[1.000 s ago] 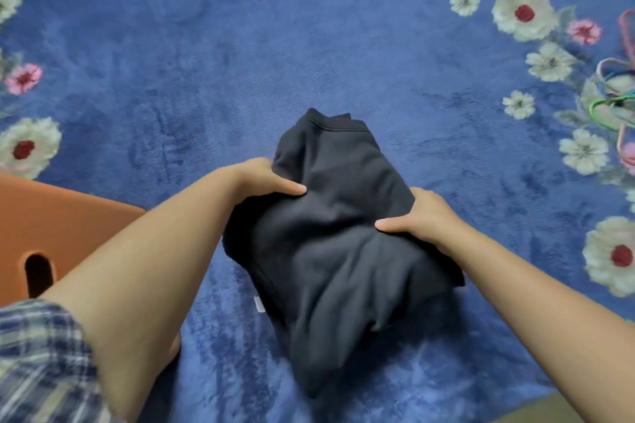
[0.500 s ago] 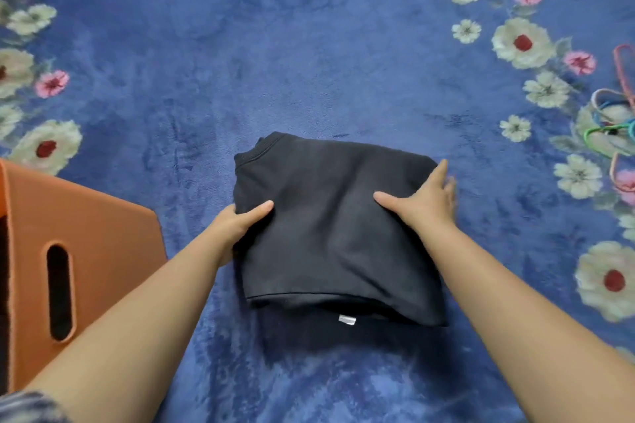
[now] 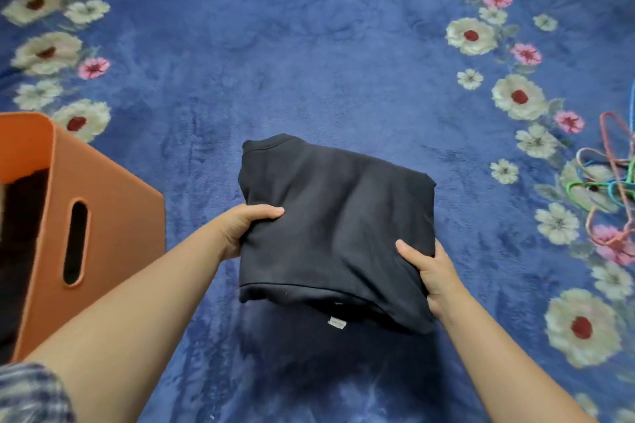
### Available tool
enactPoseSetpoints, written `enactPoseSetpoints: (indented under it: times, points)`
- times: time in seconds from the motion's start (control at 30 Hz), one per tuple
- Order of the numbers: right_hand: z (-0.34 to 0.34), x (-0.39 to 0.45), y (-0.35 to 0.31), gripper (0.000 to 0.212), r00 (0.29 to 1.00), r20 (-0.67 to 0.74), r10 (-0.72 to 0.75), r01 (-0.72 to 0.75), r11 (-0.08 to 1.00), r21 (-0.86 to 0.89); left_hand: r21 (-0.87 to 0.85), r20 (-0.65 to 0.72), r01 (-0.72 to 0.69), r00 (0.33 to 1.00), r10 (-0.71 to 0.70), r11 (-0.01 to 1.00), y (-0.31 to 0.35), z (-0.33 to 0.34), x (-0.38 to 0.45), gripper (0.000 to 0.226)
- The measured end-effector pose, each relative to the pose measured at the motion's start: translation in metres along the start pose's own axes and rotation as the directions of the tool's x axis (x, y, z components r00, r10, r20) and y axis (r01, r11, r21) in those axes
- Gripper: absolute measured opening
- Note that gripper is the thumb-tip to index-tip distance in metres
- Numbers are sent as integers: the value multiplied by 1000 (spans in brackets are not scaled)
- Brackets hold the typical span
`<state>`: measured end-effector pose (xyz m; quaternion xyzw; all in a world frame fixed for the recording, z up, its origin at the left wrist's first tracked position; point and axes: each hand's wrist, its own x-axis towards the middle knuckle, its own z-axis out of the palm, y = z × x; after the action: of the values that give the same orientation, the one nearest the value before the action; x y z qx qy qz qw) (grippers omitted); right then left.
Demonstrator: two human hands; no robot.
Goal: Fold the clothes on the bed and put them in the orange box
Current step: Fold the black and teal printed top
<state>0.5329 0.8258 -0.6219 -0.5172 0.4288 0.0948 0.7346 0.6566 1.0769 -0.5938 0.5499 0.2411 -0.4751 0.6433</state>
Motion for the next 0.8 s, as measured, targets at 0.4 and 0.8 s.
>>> enactPoseSetpoints:
  times: [0.4,0.8]
  points:
    - [86,-84,-149,41,896,360,-259,319,940,-118,-99,-132,-398,914,384,912,76,-6,-162,36]
    - [285,-160,-112,35,799,580,-159,331,922,-203,-173,-424,-588,769,479,790,53,-177,-299,18]
